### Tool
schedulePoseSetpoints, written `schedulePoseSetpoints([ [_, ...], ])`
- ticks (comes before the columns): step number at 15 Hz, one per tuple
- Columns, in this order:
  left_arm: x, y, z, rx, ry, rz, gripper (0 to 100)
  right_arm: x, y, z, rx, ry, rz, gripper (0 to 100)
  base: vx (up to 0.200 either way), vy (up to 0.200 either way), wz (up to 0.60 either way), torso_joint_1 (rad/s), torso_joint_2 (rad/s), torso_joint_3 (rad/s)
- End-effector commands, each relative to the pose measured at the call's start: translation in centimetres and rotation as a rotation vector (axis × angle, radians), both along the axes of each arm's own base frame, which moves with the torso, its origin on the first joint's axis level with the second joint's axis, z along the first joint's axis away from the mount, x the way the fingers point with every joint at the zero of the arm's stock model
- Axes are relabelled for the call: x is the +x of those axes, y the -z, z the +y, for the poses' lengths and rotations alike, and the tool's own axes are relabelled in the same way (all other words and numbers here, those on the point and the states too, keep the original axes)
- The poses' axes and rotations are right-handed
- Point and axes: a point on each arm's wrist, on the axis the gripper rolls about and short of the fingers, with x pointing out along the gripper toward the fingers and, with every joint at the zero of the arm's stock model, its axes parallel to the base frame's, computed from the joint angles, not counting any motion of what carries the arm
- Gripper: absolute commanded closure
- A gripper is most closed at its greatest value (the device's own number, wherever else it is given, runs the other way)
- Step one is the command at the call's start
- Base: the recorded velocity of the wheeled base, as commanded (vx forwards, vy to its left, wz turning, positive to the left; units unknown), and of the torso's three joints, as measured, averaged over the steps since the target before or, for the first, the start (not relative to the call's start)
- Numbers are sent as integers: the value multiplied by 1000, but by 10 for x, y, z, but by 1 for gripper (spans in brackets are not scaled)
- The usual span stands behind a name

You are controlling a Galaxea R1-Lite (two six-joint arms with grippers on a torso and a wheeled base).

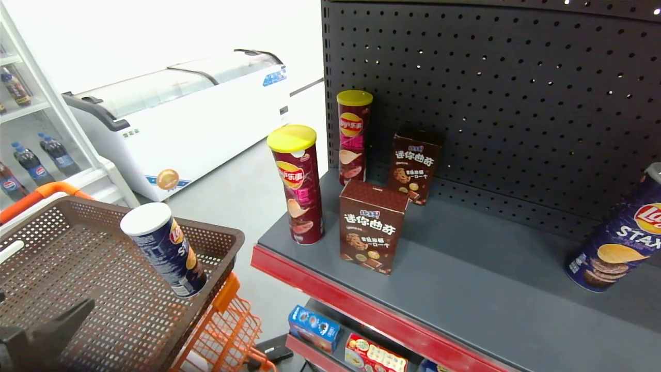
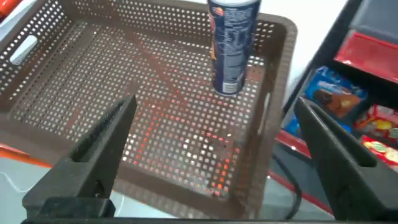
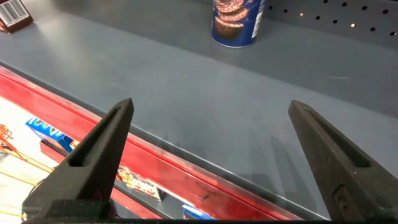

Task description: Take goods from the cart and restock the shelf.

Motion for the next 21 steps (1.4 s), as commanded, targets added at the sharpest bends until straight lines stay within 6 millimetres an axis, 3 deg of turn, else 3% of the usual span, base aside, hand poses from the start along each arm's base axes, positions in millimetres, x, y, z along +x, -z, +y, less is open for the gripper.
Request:
schedulePoseSetpoints([
  [1,50,11,10,4,-19,117,0,0,0,0,0,0,0,0,0,0,0,0,0,0],
  [4,91,27,15,4,-23,83,0,0,0,0,0,0,0,0,0,0,0,0,0,0],
  [7,103,47,4,4,39,113,0,0,0,0,0,0,0,0,0,0,0,0,0,0],
  [9,115,72,5,-2,38,105,0,0,0,0,0,0,0,0,0,0,0,0,0,0],
  [14,145,99,8,-9,26,48,0,0,0,0,0,0,0,0,0,0,0,0,0,0],
  [21,167,116,8,-11,28,-3,0,0,0,0,0,0,0,0,0,0,0,0,0,0],
])
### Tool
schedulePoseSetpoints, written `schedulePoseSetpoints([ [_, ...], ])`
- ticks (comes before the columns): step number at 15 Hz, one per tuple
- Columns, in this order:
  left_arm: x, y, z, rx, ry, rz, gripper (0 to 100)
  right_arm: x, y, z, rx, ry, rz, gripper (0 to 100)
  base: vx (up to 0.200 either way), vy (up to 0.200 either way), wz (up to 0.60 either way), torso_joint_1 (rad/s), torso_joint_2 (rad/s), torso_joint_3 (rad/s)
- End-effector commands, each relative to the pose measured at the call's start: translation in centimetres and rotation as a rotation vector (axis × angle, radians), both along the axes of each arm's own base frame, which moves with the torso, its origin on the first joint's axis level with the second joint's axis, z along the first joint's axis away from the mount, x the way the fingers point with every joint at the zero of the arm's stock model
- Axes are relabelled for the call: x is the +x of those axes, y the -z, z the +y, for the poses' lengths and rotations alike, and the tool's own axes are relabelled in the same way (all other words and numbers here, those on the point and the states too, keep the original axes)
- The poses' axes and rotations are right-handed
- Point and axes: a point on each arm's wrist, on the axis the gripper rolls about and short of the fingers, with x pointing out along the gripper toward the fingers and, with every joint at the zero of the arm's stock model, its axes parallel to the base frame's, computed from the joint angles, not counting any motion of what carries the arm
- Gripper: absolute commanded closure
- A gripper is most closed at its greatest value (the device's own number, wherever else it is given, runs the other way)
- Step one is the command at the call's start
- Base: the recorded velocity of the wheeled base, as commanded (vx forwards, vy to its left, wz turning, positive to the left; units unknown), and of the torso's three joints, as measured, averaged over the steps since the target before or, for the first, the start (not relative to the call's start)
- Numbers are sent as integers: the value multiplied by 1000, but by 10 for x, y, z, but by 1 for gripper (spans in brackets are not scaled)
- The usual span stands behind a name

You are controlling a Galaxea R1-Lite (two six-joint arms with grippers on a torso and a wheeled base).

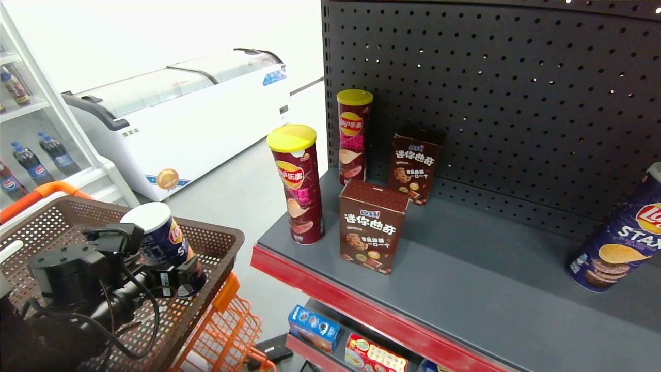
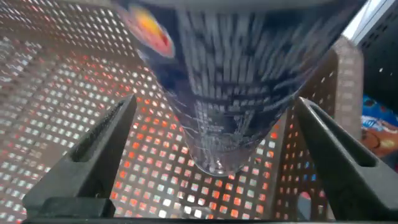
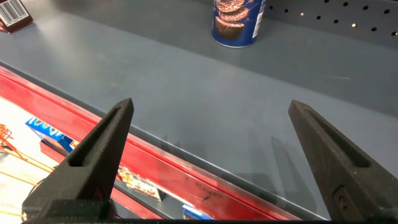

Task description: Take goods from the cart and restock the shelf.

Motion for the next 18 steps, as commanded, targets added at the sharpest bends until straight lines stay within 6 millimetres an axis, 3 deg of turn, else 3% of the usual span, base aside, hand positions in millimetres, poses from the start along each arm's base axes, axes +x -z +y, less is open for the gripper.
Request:
schedulePoseSetpoints([
  [1,8,11,1,-4,-3,32,0,0,0,0,0,0,0,0,0,0,0,0,0,0],
  [9,42,-1,5,4,-11,-90,0,0,0,0,0,0,0,0,0,0,0,0,0,0],
  [10,44,-3,7,6,-15,-102,100,0,0,0,0,0,0,0,0,0,0,0,0,0],
  [15,48,-10,6,16,-12,-135,100,0,0,0,0,0,0,0,0,0,0,0,0,0],
  [18,45,-29,-1,20,16,-204,100,0,0,0,0,0,0,0,0,0,0,0,0,0],
])
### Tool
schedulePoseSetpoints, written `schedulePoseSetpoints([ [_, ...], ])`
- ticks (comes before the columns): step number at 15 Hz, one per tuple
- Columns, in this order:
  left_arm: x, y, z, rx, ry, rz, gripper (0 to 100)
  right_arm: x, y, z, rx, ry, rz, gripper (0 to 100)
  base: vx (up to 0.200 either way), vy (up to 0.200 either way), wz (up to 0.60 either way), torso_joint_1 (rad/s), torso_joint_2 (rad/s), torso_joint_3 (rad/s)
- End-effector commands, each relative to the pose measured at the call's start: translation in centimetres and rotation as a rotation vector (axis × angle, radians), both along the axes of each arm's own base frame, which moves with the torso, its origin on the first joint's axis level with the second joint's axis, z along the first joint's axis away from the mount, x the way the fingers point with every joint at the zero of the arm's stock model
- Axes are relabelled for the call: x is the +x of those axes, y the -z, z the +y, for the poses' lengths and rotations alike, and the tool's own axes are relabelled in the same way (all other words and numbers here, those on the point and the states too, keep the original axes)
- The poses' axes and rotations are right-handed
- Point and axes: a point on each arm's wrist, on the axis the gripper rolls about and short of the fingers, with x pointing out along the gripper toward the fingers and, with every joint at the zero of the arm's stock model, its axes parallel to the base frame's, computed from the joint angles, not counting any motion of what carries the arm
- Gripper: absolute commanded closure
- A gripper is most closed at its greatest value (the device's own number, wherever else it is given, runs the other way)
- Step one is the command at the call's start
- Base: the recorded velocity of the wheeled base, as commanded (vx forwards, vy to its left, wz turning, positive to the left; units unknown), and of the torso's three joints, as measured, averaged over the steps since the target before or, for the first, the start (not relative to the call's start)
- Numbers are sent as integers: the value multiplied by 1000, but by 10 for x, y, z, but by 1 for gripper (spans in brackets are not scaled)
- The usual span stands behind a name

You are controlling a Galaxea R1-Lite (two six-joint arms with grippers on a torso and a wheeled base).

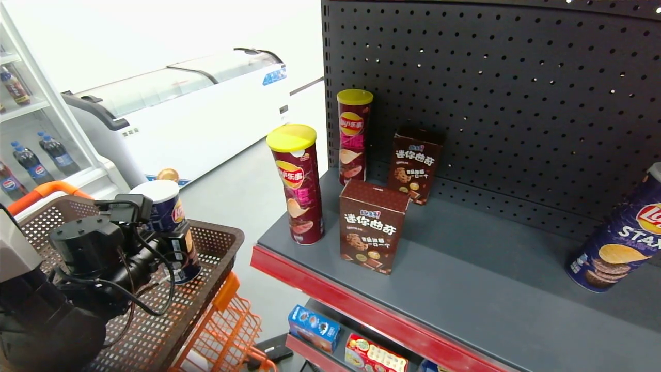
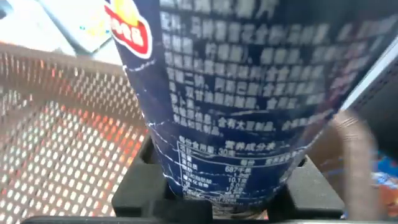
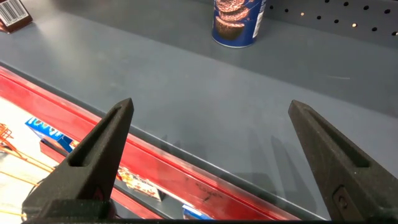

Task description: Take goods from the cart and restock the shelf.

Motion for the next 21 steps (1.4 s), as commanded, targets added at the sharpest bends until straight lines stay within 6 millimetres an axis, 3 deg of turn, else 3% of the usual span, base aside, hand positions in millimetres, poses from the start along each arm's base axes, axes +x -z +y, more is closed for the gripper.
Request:
schedulePoseSetpoints([
  [1,-9,-23,-8,2,30,-68,100,0,0,0,-1,0,0,0,0,0,0,0,0,0],
  [5,-43,-61,-25,-1,114,-128,100,0,0,0,-1,0,0,0,0,0,0,0,0,0],
  [11,-78,-92,-53,-14,236,-213,100,0,0,0,-1,0,0,0,0,0,0,0,0,0],
  [14,-93,-97,-57,-17,269,-179,100,0,0,0,1,0,0,0,0,0,0,0,0,0],
  [21,-112,-100,-104,-46,513,-196,100,0,0,0,1,0,0,0,0,0,0,0,0,0],
])
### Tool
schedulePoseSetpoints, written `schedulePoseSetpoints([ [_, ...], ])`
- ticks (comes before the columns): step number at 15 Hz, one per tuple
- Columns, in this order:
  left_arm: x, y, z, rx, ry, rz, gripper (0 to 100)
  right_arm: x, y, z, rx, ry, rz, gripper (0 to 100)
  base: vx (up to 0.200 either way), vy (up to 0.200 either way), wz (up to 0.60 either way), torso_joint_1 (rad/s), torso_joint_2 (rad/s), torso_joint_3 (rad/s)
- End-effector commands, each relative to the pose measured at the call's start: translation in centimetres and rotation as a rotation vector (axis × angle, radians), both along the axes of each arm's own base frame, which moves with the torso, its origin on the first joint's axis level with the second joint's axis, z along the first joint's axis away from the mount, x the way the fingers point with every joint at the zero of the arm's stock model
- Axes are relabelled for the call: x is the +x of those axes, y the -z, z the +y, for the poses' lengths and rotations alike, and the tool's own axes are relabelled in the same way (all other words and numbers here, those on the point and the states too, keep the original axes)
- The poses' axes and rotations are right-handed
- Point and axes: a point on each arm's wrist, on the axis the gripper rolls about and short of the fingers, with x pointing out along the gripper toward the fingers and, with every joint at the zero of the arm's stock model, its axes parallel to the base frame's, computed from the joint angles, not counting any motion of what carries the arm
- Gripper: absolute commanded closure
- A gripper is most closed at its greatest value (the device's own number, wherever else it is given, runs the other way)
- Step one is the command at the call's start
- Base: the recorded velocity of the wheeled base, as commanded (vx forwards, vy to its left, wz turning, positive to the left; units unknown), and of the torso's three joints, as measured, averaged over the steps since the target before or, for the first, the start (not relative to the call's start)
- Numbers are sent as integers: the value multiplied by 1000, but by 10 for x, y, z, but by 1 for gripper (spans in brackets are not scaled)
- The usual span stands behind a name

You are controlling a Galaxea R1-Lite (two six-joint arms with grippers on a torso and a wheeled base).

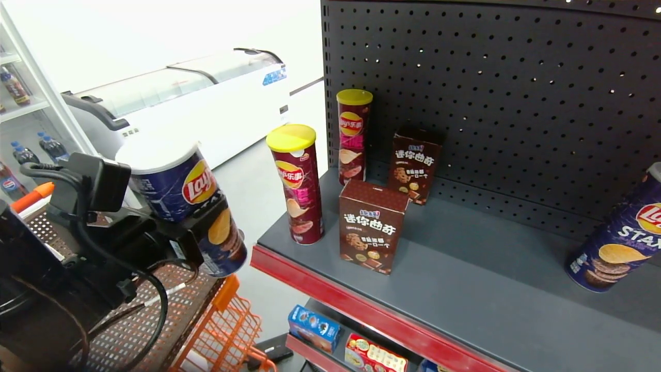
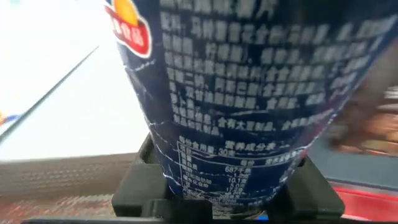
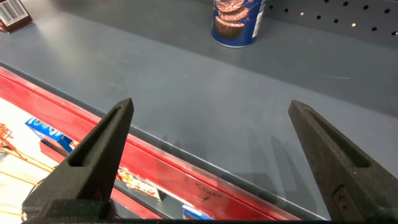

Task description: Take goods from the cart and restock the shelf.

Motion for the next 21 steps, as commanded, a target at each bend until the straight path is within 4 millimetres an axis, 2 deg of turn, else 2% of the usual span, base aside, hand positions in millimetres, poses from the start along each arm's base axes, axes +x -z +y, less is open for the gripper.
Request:
schedulePoseSetpoints([
  [1,-9,1,-15,-3,85,2,100,0,0,0,-1,0,0,0,0,0,0,0,0,0],
  [4,-20,-2,-32,-35,247,6,100,0,0,0,1,0,0,0,0,0,0,0,0,0],
  [9,-26,-4,-40,-31,323,2,100,0,0,0,-1,0,0,0,0,0,0,0,0,0],
  [12,-37,-6,-46,-36,398,-7,100,0,0,0,-1,0,0,0,0,0,0,0,0,0],
  [15,-44,-5,-55,-29,487,-4,100,0,0,0,1,0,0,0,0,0,0,0,0,0],
  [16,-48,-3,-62,-19,582,4,100,0,0,0,-4,-9,0,0,0,0,0,0,0,0],
  [21,-47,-1,-64,-3,693,10,100,0,0,0,-4,-9,0,0,0,0,-120,0,0,0],
])
